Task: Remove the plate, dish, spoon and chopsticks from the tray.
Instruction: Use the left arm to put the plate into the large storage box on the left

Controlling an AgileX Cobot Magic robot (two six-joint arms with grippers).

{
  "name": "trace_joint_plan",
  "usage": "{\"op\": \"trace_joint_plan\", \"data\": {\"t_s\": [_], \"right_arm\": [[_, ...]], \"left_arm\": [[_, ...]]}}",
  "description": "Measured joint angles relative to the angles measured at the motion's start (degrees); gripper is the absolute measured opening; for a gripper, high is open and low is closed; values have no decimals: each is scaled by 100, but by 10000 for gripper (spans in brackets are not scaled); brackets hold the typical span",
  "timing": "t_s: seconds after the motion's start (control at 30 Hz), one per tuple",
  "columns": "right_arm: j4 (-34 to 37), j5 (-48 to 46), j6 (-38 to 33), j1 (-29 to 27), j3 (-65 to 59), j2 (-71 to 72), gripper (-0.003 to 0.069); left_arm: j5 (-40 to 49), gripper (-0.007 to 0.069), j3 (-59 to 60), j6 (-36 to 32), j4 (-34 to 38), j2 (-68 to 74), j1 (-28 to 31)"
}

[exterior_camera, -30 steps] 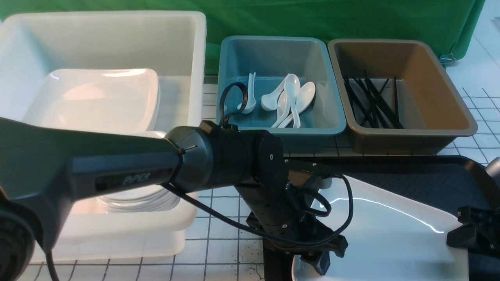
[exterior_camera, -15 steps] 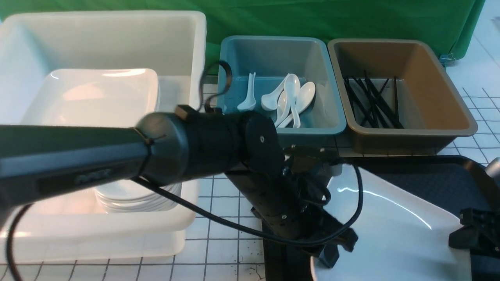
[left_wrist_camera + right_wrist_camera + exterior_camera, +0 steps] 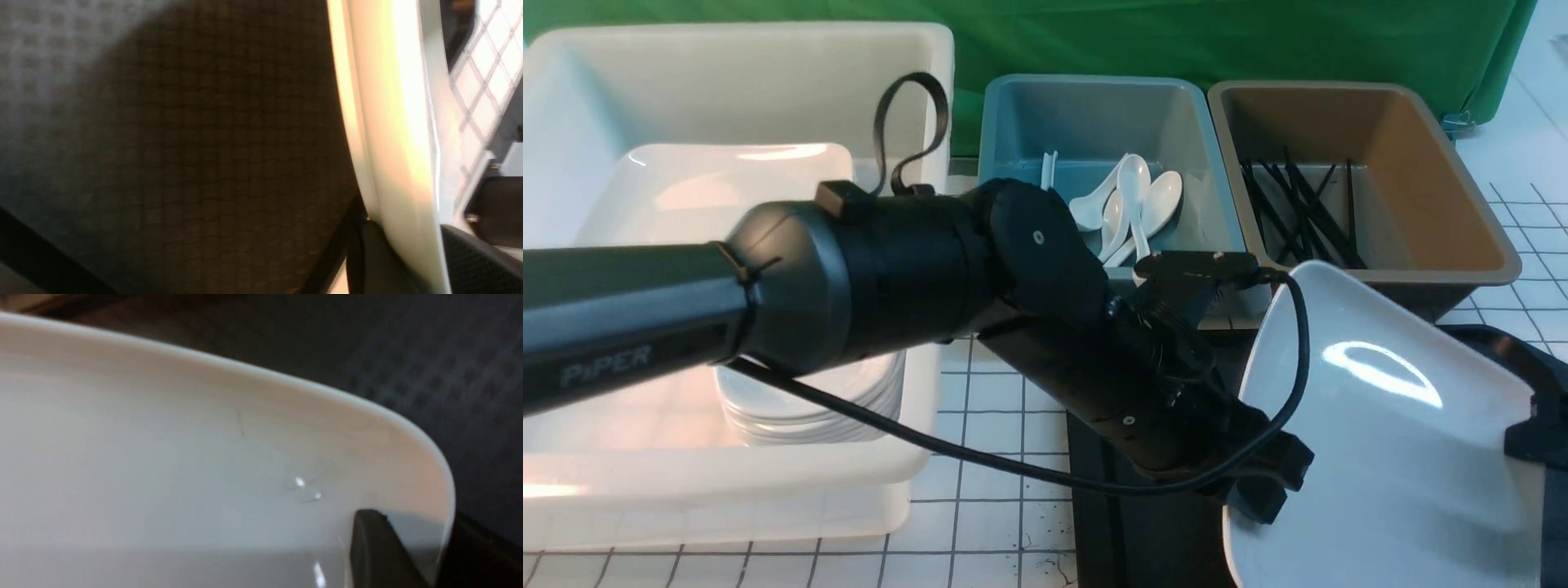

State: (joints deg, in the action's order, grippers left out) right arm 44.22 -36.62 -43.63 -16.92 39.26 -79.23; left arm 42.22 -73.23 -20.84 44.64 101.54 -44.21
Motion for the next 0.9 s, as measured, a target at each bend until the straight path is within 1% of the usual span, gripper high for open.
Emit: {"op": "trace_joint_plan", "data": {"t_s": [0.2,0.33,0.4,0.53,0.7,0.9], "right_arm": [[-87,-386,199,-13,446,579,174],[-216,-686,402,-19,675,834,167],[-251,-818,463,-24,747,963,165],[-257,-978,492,36,844,1202,155],[-313,-1132,492,164,920,1267,155],[-346,-1249,492,177,920,1267,153]], "left_arm": [[-134,143,0,1,-117,-449,0],[-181,125,0,92,-314,-603,0],[-218,101,5,185,-538,-641,0],[-450,51,11,643,-1238,-647,0],[-527,43,21,1103,-1941,-642,0],[-424,43,23,1187,-2093,-642,-5]]}}
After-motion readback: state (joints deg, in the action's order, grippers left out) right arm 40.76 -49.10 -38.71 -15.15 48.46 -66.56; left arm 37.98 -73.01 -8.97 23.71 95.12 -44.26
